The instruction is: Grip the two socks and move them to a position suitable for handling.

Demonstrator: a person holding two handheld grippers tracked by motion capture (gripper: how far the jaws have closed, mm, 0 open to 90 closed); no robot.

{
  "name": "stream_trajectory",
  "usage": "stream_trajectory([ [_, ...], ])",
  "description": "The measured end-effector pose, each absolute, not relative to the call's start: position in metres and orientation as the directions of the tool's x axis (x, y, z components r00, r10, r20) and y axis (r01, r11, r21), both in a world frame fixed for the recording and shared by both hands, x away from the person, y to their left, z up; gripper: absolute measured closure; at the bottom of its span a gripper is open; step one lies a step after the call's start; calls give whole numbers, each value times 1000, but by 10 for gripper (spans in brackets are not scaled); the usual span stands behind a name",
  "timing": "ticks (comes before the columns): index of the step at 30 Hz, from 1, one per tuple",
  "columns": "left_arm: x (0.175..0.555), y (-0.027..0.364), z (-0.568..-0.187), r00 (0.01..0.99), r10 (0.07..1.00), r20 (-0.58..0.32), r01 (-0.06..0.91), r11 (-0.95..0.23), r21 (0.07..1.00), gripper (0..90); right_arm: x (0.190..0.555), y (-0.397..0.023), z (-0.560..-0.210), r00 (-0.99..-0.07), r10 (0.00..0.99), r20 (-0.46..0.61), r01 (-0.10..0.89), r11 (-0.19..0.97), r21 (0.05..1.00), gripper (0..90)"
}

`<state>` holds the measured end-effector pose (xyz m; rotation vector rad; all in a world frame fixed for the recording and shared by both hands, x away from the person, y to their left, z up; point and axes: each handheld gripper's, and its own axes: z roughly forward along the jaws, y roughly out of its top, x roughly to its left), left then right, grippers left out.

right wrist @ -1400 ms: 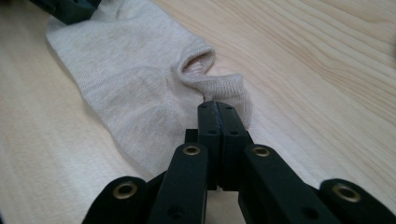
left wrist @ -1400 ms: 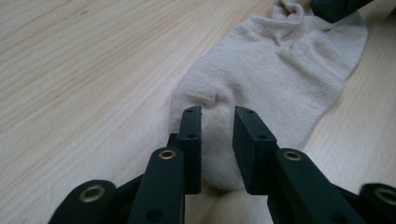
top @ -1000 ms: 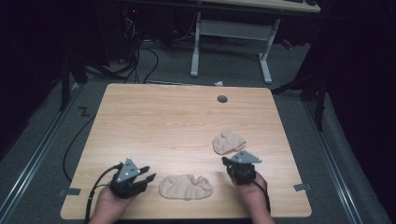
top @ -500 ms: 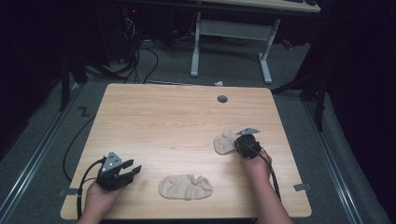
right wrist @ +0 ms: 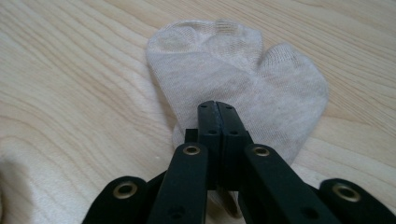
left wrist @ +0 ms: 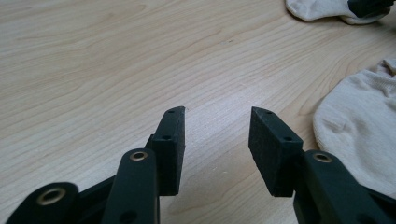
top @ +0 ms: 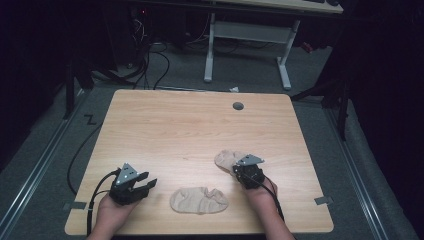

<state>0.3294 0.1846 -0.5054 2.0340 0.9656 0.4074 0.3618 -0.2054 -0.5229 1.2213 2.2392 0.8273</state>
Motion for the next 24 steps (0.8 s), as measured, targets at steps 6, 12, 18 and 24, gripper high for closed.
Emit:
stream_trajectory([
  [6,331,184,-508,649,755,-96,507,-335,794,564,358,-191,-524,-555,827,-93,559,453,695,900],
  [12,334,184,-506,657,750,-80,492,-347,798,564,360,-163,-522,-625,770,-124,516,527,675,900],
  [18,334,190,-503,652,755,-73,485,-341,805,564,366,-157,-509,-610,785,-108,523,501,689,834],
  [24,334,195,-501,638,764,-91,493,-316,810,564,382,-129,-495,-607,793,-57,527,455,718,595],
])
